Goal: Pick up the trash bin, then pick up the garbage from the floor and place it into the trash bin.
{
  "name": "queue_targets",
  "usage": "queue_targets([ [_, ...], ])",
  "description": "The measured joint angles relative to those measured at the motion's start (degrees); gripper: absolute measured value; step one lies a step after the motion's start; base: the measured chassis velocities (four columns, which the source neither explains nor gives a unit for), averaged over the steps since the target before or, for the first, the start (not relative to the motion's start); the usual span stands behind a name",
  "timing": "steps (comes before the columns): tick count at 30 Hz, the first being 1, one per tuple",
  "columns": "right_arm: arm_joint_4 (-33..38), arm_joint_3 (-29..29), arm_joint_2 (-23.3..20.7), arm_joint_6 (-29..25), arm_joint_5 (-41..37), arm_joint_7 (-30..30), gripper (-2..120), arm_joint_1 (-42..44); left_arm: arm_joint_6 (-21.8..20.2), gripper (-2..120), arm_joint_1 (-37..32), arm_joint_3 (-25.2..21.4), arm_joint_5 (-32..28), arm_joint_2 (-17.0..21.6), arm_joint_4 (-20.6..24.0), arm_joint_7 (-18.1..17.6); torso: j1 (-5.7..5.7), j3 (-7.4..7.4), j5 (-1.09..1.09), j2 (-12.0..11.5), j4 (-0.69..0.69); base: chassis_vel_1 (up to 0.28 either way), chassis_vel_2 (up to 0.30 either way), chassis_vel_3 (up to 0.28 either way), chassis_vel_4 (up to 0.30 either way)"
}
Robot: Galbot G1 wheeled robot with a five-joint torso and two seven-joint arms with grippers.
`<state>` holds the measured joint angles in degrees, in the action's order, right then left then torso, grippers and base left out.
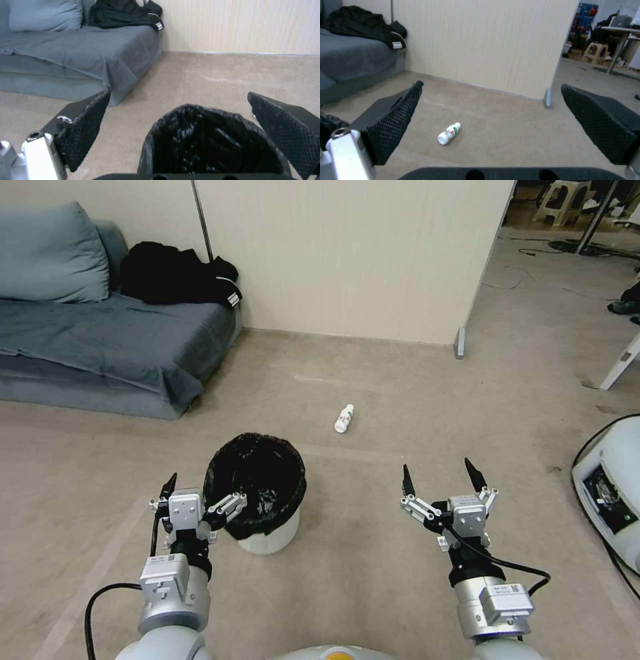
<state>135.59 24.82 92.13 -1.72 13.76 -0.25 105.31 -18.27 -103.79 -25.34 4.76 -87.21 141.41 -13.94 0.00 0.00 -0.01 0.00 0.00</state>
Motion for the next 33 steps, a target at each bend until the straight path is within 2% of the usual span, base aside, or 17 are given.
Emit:
queue_targets([
  [13, -0.4, -0.1, 0.0, -1.2, -0.9, -0.5, 100, 0.0, -0.1, 100, -0.1, -0.4, -0.2, 0.2, 0.1, -0.1, 0.01, 0.01, 0.00, 0.0, 0.00, -0.138, 0.133, 0.133, -0.136],
  [33, -0.8, -0.2, 0.0, -2.1, -1.0, -1.1, 100, 0.0, 0.6, 100, -0.2, -0.9, 0.2, -0.1, 0.1, 0.2, 0.00, 0.00, 0.01, 0.0, 0.00, -0.002, 0.006, 0.008, -0.002],
])
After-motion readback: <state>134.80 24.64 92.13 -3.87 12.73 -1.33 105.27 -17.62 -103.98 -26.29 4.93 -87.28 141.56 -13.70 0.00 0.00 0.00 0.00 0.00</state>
